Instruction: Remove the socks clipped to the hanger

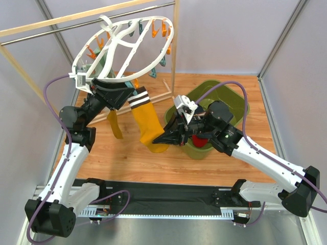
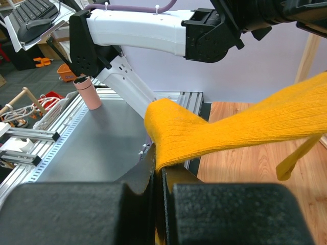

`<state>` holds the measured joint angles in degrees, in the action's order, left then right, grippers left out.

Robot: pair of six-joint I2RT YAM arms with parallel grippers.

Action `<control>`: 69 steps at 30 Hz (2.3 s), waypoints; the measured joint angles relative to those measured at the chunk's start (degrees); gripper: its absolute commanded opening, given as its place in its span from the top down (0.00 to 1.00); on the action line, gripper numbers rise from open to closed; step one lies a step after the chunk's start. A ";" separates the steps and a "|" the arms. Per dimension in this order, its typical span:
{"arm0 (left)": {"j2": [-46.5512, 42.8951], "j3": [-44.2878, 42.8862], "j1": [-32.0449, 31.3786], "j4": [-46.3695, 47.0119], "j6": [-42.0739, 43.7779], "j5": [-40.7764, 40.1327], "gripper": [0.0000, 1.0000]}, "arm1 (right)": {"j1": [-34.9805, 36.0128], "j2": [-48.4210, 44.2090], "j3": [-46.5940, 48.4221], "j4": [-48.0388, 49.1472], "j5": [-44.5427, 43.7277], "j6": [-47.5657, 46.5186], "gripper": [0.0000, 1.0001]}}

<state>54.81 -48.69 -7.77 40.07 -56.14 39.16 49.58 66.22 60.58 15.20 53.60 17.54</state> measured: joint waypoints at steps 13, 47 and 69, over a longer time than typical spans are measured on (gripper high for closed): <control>2.38 -0.13 0.00 2.60 -2.08 -0.48 0.35 | 1.29 0.20 0.02 -1.44 0.07 -0.59 1.00; -3.15 6.73 0.02 7.67 -5.70 -1.57 0.31 | 3.37 1.33 2.29 0.52 2.03 2.58 1.00; -6.67 5.51 0.00 0.50 -2.75 -2.69 0.22 | 4.90 2.95 4.85 -0.94 4.00 0.98 1.00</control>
<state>48.14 -43.18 -7.77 40.58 -58.89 36.47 54.48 69.17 65.43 14.26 57.60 18.52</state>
